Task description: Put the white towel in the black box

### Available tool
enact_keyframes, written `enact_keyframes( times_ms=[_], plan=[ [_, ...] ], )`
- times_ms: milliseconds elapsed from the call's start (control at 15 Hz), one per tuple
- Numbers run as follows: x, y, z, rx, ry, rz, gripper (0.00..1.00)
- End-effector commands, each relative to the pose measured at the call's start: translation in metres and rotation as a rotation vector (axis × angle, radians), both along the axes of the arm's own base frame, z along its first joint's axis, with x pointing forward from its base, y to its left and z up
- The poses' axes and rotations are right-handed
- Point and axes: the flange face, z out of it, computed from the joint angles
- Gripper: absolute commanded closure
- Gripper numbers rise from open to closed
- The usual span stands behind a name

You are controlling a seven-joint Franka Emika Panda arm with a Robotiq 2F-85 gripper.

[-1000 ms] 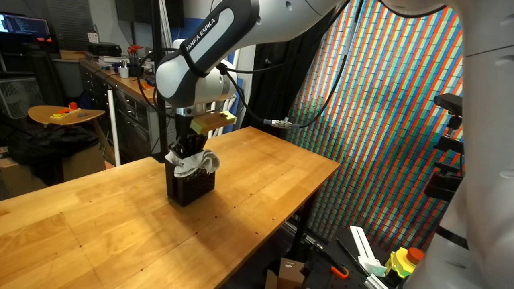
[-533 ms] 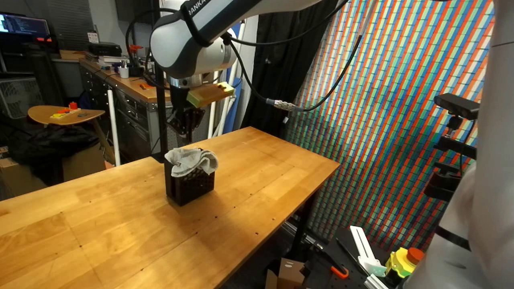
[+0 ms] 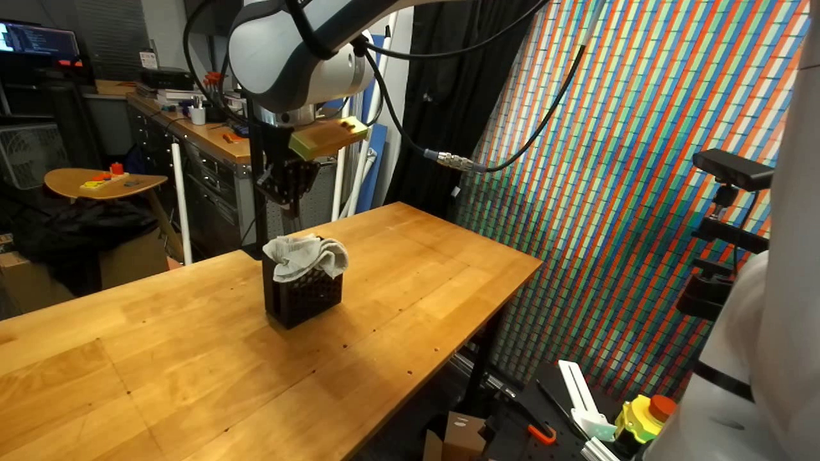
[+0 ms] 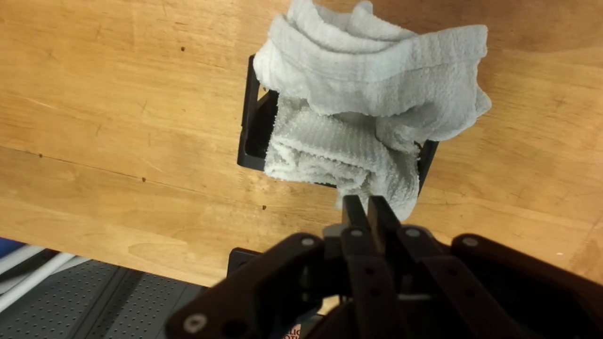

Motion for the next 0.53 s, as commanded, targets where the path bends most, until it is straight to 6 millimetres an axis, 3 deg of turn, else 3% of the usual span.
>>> enact_keyframes(
  times_ms=[0,467],
  plan=[
    [0.007,-0.009,-0.007,-0.021,-0.018,0.003,0.89],
    [0.018,-0.03,-0.037,-0.008,-0.009,-0.014,0.89]
  ],
)
